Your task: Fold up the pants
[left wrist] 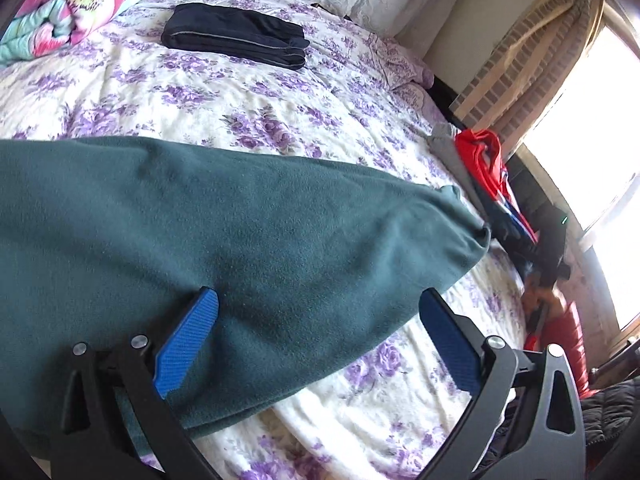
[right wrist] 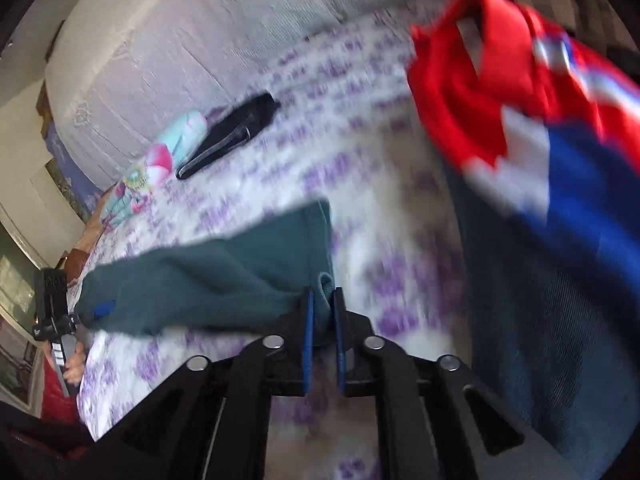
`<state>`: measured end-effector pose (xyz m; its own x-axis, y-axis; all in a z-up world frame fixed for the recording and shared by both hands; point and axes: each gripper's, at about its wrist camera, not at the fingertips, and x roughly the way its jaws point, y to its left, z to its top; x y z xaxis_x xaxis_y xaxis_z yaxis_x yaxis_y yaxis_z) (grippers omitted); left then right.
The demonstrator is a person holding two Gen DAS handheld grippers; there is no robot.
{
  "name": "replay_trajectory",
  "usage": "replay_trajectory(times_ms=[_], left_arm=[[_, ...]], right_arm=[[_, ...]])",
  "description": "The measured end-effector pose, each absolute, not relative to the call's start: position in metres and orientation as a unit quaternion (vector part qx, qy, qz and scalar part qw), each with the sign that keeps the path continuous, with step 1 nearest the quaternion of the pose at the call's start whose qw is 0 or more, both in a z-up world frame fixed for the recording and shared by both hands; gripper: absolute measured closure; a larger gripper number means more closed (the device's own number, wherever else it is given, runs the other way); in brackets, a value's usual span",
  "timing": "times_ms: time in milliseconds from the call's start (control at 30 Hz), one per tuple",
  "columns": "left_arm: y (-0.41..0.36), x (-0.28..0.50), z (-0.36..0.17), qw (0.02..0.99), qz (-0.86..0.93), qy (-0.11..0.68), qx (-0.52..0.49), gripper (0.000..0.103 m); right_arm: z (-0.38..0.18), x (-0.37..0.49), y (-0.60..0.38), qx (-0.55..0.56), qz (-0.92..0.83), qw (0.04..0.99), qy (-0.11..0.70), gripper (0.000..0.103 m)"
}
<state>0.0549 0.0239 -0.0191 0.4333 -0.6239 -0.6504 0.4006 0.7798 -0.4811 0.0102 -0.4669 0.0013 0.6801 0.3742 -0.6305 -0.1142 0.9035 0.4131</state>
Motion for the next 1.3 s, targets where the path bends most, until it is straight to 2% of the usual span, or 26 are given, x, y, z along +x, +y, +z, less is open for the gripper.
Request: replay_trajectory(times_ms=[33,67,100,333,500,633,767,933,1100,1200,1300], left_arm=[[0.025,0.054,-0.020,0.837,-0.306,0.434,-0.132,0.005],[0.026,0.053,-0.020,0.838,-0.305,0.432,-0.135,0.005],[0.027,0.051,-0.020,0.839,-0.304,0.429,-0.137,0.005],[0.028,0.047,-0.020,0.842,-0.300,0.425,-0.141,0.005],[0.028,0.046,-0.021,0.844,-0.299,0.424,-0.138,0.005],[0.028,0.045,-0.021,0.845,-0.298,0.424,-0.133,0.005],[0.028,0.045,-0.021,0.846,-0.297,0.423,-0.133,0.005],[0.026,0.044,-0.021,0.848,-0.294,0.422,-0.125,0.005],[0.026,0.044,-0.021,0.849,-0.294,0.422,-0.124,0.005],[0.027,0.044,-0.021,0.849,-0.294,0.420,-0.124,0.005],[0.028,0.044,-0.021,0.849,-0.295,0.420,-0.128,0.005]], right_arm=[[0.003,0.006,-0.471,0.192,0.138,0.898,0.371,0.084],[0.011,0.000,-0.478,0.214,0.137,0.900,0.355,0.063],[0.016,-0.005,-0.482,0.225,0.135,0.901,0.346,0.057],[0.030,-0.008,-0.502,0.301,0.112,0.883,0.341,0.057],[0.042,-0.005,-0.469,0.256,0.165,0.893,0.330,0.057],[0.037,-0.011,-0.425,0.180,0.222,0.876,0.387,0.057],[0.009,-0.034,-0.409,0.117,0.200,0.852,0.470,0.057],[0.022,-0.057,-0.439,0.177,0.183,0.867,0.429,0.053],[0.032,-0.031,-0.470,0.252,0.120,0.884,0.375,0.053],[0.025,0.001,-0.468,0.229,0.096,0.888,0.388,0.059],[0.013,0.016,-0.455,0.186,0.091,0.891,0.405,0.061]])
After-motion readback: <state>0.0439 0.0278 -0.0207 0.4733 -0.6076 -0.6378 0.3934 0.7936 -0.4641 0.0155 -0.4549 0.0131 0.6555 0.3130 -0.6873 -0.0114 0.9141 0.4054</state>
